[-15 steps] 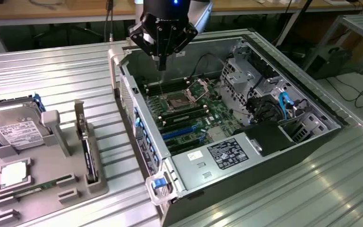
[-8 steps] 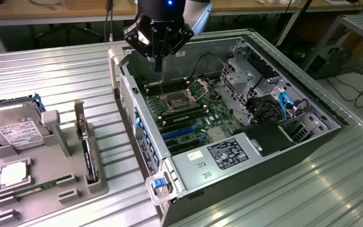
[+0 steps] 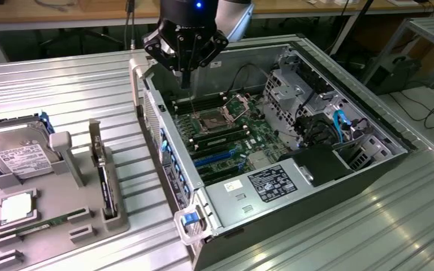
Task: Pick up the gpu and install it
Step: 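Reach for the gpu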
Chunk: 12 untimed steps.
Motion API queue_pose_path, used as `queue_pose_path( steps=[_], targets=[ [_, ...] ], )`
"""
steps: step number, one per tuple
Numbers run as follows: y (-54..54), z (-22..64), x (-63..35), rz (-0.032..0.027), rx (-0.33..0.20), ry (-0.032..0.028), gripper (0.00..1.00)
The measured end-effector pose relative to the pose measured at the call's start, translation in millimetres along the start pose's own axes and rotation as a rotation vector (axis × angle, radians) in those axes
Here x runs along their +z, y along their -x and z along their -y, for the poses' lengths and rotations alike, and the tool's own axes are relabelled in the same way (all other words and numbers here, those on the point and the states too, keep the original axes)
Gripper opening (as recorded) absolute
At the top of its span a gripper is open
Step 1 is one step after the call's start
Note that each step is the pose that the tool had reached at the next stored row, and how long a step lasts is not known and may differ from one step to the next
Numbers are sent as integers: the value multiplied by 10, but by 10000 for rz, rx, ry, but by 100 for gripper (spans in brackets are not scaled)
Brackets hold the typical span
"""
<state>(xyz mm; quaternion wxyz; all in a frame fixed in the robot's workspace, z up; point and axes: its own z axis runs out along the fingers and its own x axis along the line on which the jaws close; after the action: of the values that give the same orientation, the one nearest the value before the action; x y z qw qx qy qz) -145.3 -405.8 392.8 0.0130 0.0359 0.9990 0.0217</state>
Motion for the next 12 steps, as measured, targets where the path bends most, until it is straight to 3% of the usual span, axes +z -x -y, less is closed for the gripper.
queue_pose_path(
  steps=[12],
  targets=[
    [-114, 62, 1, -2, -40, 1, 11]
  ],
)
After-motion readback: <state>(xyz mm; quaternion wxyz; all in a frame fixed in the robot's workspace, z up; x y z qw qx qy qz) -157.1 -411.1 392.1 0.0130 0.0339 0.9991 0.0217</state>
